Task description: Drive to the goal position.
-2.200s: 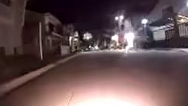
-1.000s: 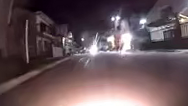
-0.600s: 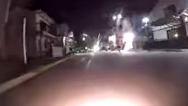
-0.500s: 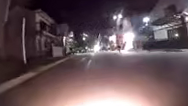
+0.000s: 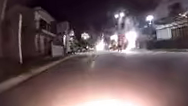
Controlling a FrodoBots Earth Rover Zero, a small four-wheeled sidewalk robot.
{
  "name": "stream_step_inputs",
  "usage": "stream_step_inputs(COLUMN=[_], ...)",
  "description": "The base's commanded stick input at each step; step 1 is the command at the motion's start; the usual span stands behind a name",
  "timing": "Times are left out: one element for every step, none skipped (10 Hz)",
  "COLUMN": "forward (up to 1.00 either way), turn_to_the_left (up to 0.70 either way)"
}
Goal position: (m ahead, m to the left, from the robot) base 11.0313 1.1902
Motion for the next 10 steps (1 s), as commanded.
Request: stream_step_inputs(forward=[0.85, 0.85, 0.85, 0.85, 0.85, 0.85, 0.85, 0.85, 0.85, 0.85], turn_to_the_left=[0.00, 0.00, 0.00, 0.00, 0.00, 0.00, 0.00, 0.00, 0.00, 0.00])
